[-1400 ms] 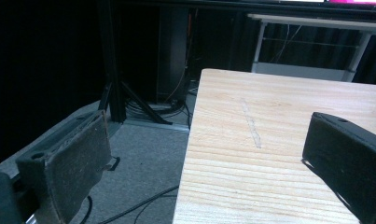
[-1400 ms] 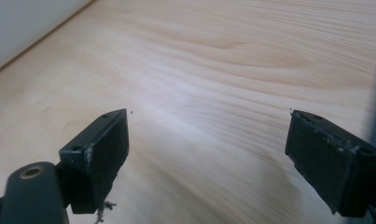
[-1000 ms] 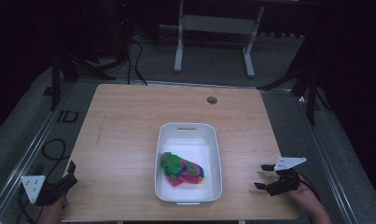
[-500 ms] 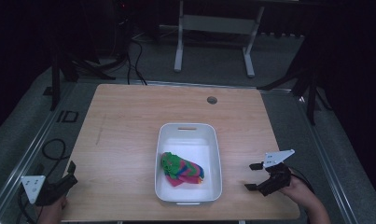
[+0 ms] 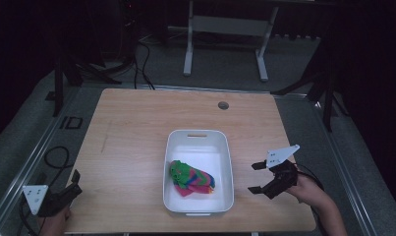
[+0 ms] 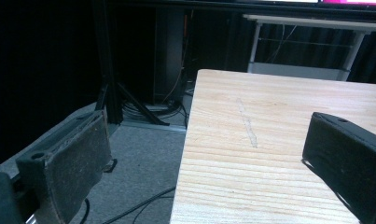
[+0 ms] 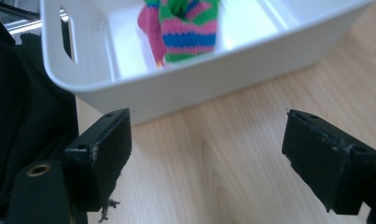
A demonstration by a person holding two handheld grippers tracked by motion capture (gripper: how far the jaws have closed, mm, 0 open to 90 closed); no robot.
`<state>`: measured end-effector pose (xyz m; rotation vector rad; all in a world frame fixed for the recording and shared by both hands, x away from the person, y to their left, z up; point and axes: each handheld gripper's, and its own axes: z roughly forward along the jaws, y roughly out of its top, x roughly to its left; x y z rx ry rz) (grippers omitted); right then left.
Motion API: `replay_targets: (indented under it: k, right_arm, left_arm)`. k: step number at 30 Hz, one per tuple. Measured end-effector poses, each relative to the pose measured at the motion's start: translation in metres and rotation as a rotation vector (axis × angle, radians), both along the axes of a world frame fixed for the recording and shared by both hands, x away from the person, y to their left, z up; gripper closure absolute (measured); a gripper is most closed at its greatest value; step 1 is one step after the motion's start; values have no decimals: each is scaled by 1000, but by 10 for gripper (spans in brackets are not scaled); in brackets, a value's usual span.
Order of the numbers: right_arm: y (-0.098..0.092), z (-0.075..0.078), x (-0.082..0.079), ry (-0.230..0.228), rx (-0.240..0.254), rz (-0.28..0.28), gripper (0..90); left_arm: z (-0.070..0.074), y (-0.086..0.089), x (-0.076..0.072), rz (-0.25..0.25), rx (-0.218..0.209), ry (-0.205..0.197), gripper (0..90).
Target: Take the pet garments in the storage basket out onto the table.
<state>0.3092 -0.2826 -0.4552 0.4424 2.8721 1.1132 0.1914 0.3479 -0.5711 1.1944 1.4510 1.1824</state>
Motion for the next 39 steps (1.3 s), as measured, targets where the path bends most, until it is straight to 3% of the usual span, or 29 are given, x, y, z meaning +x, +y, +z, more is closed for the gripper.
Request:
replay_targets:
  k: [6, 9, 13, 18, 21, 26, 39]
  right_arm:
    - [22, 17, 4, -31, -1, 20, 161]
    - [33, 23, 5, -22, -5, 40, 162]
    - [51, 28, 7, -30, -20, 69, 146]
    - [74, 32, 9, -9, -10, 112, 123]
    - [85, 32, 7, -36, -31, 116, 123]
    - [118, 23, 11, 4, -88, 156, 130]
    - [184, -11, 22, 39, -215, 240, 132]
  left_arm:
    - [0, 0, 0, -1, 7, 0, 14]
    - [0, 0, 0, -1, 3, 0, 14]
    - [0, 1, 0, -2, -4, -1, 14]
    - [0, 1, 0, -3, -4, 0, 14]
    - [0, 1, 0, -4, -5, -1, 14]
    - [0, 2, 0, -7, -10, -1, 14]
    - [0, 2, -1, -16, -11, 0, 14]
